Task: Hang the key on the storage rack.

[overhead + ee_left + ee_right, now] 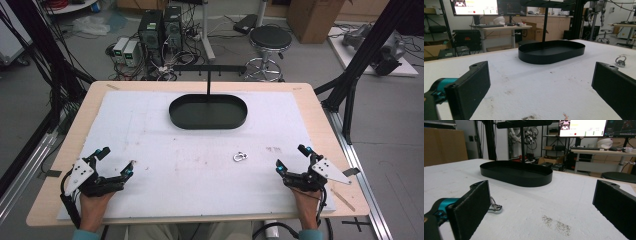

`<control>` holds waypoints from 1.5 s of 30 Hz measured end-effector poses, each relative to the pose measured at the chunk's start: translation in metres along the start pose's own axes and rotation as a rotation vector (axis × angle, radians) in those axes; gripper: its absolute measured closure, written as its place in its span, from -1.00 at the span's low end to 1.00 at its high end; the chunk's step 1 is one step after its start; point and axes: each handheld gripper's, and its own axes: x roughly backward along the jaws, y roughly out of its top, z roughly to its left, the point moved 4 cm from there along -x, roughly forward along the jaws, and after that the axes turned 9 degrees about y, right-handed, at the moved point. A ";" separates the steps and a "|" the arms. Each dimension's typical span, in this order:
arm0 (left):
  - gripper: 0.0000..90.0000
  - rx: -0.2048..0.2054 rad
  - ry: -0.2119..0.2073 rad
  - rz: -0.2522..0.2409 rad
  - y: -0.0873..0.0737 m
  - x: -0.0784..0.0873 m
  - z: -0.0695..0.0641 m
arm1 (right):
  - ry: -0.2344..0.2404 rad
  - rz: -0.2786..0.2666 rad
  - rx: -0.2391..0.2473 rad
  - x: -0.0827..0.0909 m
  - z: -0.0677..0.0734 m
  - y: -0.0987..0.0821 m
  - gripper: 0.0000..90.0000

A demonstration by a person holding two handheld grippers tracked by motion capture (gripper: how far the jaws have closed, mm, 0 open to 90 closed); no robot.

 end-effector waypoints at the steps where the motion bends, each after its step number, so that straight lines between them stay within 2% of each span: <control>1: -0.95 0.003 0.001 -0.002 0.000 0.000 0.000 | 0.000 -0.001 0.000 0.000 0.000 0.000 -0.98; 12: -0.95 0.000 0.002 -0.015 0.000 0.001 0.000 | 0.006 -0.008 0.004 0.000 0.000 0.001 -0.98; 16: -0.95 0.011 0.003 -0.014 0.000 0.001 0.001 | 0.005 -0.001 -0.010 0.000 -0.001 0.001 -0.98; 22: -0.95 0.010 0.002 -0.014 0.000 0.001 0.001 | 0.023 0.059 0.004 -0.006 -0.002 0.002 -0.98; 23: -0.95 0.010 0.002 -0.014 0.000 0.001 0.001 | 0.037 0.083 0.009 -0.010 -0.001 0.004 -0.98; 27: -0.95 0.011 0.002 -0.013 0.000 0.001 0.001 | 0.063 0.106 0.024 -0.015 0.001 0.012 -0.98; 29: -0.95 0.012 0.002 -0.013 0.000 0.001 0.001 | 0.097 0.161 0.046 -0.022 0.003 0.022 -0.98; 32: -0.95 0.011 0.001 -0.013 0.000 0.001 0.001 | 0.140 0.208 0.061 -0.030 0.004 0.033 -0.98; 33: -0.95 0.011 0.002 -0.014 0.000 0.001 0.001 | 0.140 0.208 0.061 -0.030 0.004 0.033 -0.98; 36: -0.95 0.011 0.002 -0.014 0.000 0.001 0.001 | 0.210 0.288 0.088 -0.043 0.007 0.045 -0.98; 38: -0.95 0.011 0.003 -0.014 0.000 0.001 0.001 | 0.226 0.306 0.104 -0.046 0.008 0.047 -0.98; 39: -0.95 0.012 0.003 -0.013 0.000 0.001 0.001 | 0.270 0.344 0.114 -0.052 0.010 0.053 -0.98; 40: -0.95 0.014 0.004 -0.013 0.000 0.001 0.001 | 0.270 0.344 0.114 -0.052 0.010 0.053 -0.98; 41: -0.95 0.013 0.002 -0.013 0.000 0.001 0.001 | 0.304 0.378 0.125 -0.058 0.012 0.057 -0.98; 45: -0.95 0.011 0.003 -0.014 0.000 0.001 0.001 | 0.346 0.432 0.141 -0.070 0.015 0.063 -0.98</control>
